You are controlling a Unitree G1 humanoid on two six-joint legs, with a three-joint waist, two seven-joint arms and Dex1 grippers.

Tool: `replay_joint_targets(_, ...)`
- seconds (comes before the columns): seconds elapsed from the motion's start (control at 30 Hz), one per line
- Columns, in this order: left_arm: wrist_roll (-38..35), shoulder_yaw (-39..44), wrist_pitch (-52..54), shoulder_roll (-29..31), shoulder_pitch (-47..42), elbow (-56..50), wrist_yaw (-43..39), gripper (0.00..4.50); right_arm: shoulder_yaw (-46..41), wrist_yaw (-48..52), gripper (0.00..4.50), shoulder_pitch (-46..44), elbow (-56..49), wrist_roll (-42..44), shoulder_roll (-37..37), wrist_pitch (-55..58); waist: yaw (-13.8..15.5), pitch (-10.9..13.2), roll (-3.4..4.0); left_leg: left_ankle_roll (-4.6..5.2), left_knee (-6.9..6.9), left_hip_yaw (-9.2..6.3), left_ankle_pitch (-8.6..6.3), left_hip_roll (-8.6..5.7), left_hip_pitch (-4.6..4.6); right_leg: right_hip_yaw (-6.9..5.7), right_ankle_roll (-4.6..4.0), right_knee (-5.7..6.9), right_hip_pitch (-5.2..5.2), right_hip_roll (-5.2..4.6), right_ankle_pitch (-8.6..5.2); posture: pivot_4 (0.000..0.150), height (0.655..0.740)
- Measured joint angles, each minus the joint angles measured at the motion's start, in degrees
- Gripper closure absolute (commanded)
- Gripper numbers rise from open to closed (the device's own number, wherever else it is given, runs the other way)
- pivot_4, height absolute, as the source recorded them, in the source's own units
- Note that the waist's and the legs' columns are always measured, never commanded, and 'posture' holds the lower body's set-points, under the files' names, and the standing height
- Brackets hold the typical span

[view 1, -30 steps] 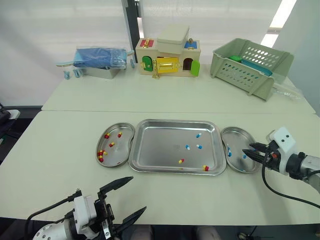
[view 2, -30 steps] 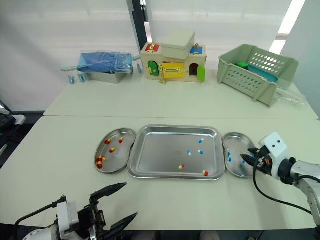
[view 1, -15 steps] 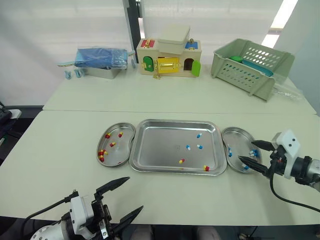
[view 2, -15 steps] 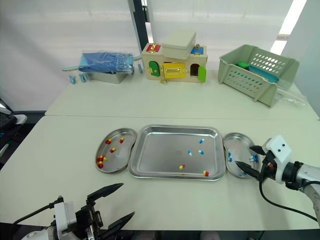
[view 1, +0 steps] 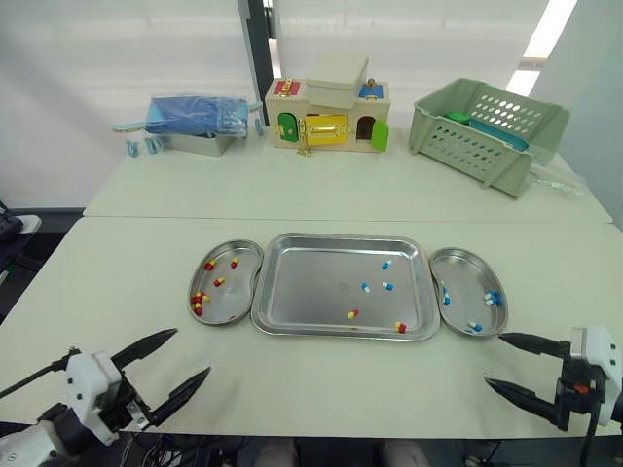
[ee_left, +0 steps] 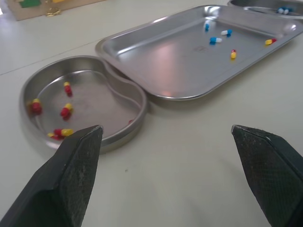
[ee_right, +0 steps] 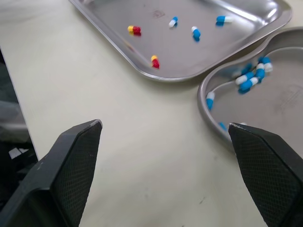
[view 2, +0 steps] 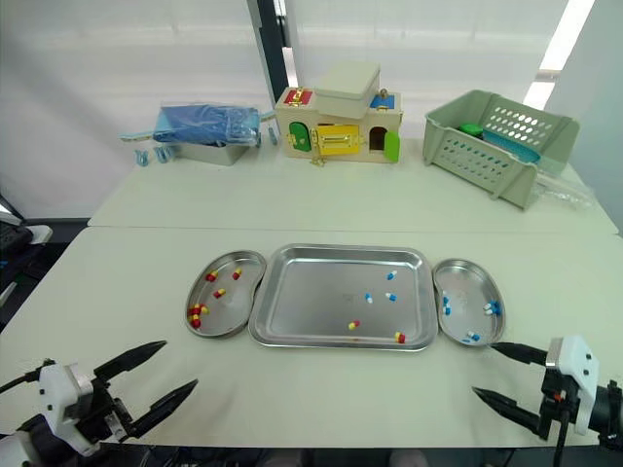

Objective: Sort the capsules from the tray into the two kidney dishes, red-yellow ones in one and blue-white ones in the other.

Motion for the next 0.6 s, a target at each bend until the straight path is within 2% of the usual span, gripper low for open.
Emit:
replay_joint_targets(0.47,0.35,3.77,4.19,2.69,-0.31,2.00,-1.04,0.00,4.60,-1.91,0.03,-2.59,1.37,-0.55,1.04,-3.37,0.05,-0.01,-0.01,-0.01,-0.02,-0.01,0.00,0.00,0.00,0.00,-0.01,0.00,0.00,0.00,0.00,0.150,0.7400)
replay_joint_targets(0.6,0.50,3.32,8.45,6.74,-2.11,0.48,-1.96,0.00,5.44,-3.34,0.03,-2.20,-0.51,-0.48,1.09,-3.28,0.06,0.00,-0.01,-0.01,-0.02,-0.03,0.00,0.00,0.00,-0.01,-0.01,0.00,0.00,0.00,0.00,0.150,0.7400)
